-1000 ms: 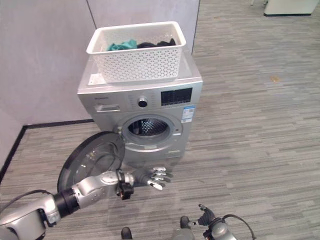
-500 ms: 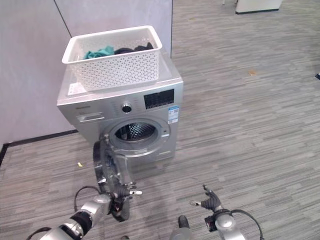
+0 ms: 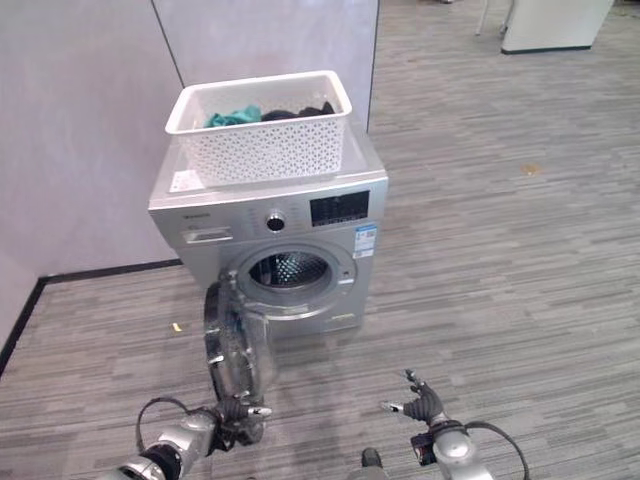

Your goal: Grab the laundry basket,head to the washer,open it,put in the laundry and shut it.

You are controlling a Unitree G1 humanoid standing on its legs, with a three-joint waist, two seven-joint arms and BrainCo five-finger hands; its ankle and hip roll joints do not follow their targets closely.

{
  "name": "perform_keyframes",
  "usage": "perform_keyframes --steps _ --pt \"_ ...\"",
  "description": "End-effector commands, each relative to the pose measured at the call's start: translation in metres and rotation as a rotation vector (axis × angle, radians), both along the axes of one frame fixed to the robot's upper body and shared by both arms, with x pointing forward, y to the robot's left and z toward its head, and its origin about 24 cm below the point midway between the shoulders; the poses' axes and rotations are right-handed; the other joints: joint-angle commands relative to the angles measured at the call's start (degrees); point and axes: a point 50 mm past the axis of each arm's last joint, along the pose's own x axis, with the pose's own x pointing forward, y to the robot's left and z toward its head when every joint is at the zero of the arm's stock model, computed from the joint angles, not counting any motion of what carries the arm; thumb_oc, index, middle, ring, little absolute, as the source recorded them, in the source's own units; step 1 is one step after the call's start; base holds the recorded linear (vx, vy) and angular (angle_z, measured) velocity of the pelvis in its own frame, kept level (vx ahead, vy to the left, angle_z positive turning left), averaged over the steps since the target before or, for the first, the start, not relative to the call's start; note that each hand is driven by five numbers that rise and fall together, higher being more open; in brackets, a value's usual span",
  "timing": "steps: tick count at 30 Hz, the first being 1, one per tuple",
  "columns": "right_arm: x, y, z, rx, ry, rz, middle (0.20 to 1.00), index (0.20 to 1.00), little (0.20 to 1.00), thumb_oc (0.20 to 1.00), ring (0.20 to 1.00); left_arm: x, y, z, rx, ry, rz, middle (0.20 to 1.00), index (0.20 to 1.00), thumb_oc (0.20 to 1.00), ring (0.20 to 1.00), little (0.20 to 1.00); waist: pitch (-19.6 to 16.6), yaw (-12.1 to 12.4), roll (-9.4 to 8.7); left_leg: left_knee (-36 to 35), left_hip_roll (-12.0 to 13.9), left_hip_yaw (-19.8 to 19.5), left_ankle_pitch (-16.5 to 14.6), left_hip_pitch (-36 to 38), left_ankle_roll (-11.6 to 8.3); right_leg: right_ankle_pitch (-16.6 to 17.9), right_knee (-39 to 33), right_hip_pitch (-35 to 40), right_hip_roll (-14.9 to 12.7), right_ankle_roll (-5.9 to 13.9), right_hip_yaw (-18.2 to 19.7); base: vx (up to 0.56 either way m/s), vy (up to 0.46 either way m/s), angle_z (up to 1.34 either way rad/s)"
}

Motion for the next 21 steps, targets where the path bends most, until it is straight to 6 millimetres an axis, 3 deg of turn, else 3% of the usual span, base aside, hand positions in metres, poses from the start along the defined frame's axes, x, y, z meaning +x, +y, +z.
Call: perform_keyframes --steps 1,11,21 --pt "0.02 -0.008 0.02 0.019 -0.143 -0.06 1.0 1.0 1.0 1.0 1.0 0.038 0.02 0.022 0.071 -0.136 0.019 1.0 1.0 1.0 1.0 1.0 1.2 1.2 -1.52 1.0 -0.8 -1.6 -5.6 1.2 2.69 -4.8 3.1 -1.1 -2.2 0.68 0.2 -0.01 -0.005 0.05" --pt "0.019 -0.008 0.016 0.016 -0.142 -0.076 1.0 1.0 1.0 1.0 1.0 0.047 0.044 0.035 0.132 -0.23 0.119 1.0 1.0 1.0 1.0 1.0 0.4 1.9 -1.74 1.0 -0.7 -2.2 -5.4 1.0 2.59 -4.6 2.4 -0.3 -2.0 0.52 -0.3 0.0 0.0 0.0" --pt "0.019 -0.005 0.016 0.024 -0.14 -0.054 1.0 1.0 1.0 1.0 1.0 0.043 0.063 0.043 0.113 -0.3 0.236 1.0 1.0 1.0 1.0 1.0 -0.1 2.7 -2.15 1.0 -0.7 -2.0 -5.8 1.5 2.57 -4.7 2.0 0.4 -2.0 0.58 -0.8 0.02 0.013 0.02"
